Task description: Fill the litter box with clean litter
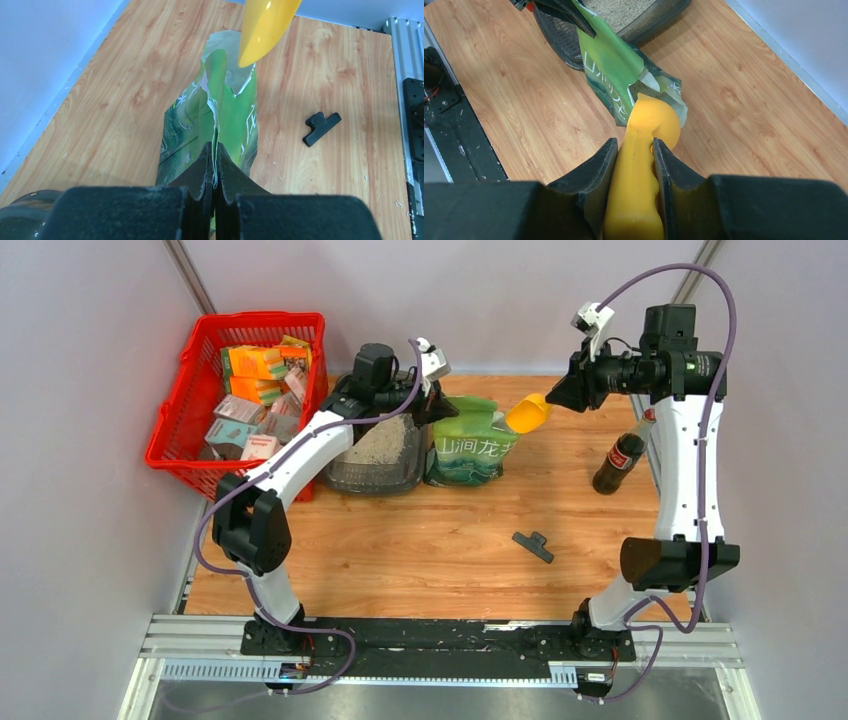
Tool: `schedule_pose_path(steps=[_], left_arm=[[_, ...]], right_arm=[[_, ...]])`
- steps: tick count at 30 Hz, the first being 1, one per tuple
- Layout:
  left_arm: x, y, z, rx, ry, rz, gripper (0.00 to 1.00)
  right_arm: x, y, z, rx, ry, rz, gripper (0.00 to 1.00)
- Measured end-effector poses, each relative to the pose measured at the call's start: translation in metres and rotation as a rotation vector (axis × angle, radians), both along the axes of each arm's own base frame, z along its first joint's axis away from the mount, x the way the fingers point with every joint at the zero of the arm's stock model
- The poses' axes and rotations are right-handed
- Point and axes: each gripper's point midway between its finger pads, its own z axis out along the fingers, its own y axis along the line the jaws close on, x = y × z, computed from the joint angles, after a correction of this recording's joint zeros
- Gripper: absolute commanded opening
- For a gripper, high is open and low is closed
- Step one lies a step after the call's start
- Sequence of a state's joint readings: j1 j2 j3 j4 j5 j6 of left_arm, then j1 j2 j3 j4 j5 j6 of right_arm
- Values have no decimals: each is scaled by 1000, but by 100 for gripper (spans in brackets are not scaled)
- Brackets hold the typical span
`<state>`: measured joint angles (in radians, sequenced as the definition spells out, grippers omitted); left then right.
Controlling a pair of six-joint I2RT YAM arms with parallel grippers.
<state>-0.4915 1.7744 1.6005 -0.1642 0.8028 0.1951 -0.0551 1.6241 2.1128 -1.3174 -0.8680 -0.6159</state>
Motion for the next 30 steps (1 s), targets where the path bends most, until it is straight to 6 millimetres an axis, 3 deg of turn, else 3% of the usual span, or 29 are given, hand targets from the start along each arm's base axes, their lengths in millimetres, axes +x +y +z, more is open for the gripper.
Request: schedule_pose_path(steps=[9,19,27,30], left_arm=[[-7,0,1,-7,8,-2,0],[-18,2,1,-10,13,0,0],[-31,0,0,-19,28,35,0],[-30,0,1,-22,36,55,0]], right_arm=[[5,13,-11,-54,-28,90,0],[18,33,-36,-166,-60,188,0],[30,30,-102,-160,176,-73,0],[33,34,-113,-139,216,-203,0]])
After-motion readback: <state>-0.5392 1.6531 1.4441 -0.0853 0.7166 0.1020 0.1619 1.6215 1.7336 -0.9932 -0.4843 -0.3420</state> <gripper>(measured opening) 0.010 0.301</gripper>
